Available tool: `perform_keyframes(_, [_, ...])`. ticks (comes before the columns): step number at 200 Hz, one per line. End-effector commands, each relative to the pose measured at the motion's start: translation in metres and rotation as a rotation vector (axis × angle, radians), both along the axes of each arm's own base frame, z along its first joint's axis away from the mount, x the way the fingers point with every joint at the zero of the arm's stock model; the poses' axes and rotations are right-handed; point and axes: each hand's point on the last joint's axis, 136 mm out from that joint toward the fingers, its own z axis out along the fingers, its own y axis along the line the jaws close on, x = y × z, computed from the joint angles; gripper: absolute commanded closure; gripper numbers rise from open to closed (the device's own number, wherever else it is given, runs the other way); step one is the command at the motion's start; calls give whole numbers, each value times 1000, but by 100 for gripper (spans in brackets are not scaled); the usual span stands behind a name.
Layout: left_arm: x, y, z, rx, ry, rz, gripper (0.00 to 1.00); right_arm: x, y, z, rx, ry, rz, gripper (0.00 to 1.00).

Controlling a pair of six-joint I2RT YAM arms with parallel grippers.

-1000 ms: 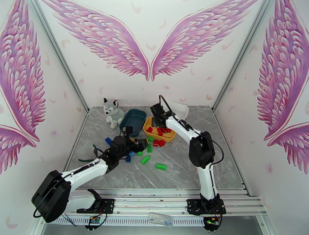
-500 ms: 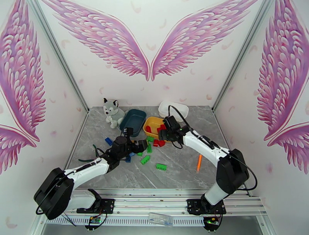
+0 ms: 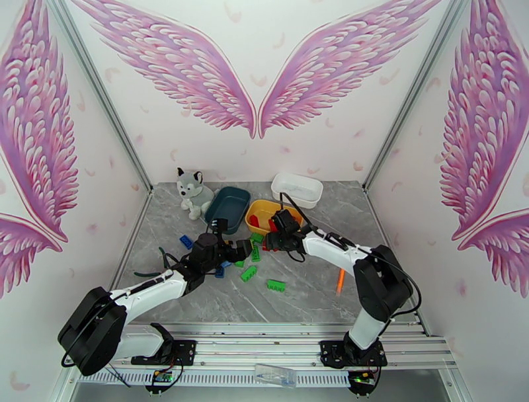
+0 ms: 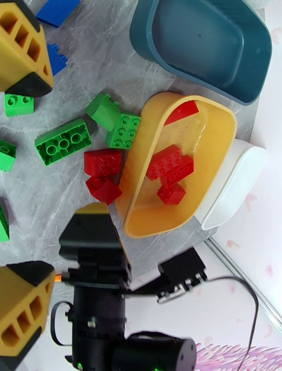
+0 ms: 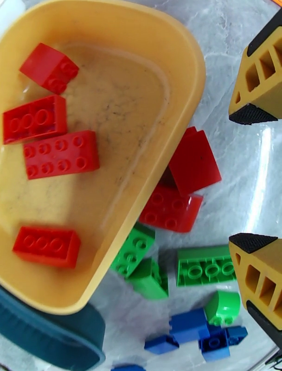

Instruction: Sort the legos into containers by color

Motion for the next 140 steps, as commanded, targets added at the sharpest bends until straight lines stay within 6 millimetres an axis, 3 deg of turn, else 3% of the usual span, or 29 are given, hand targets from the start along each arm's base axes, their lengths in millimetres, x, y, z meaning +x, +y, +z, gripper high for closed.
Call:
perform_keyframes(1, [2, 1, 7, 0, -10, -1, 1, 9, -3, -6, -49, -15, -20, 32])
perform_keyframes(45, [1, -1, 6, -11, -4, -10, 1, 19, -8, -13, -100, -30, -25, 27])
perform_keyframes(140, [2, -3, 2, -11, 6, -13, 1, 37, -2, -28, -131, -25, -6, 29])
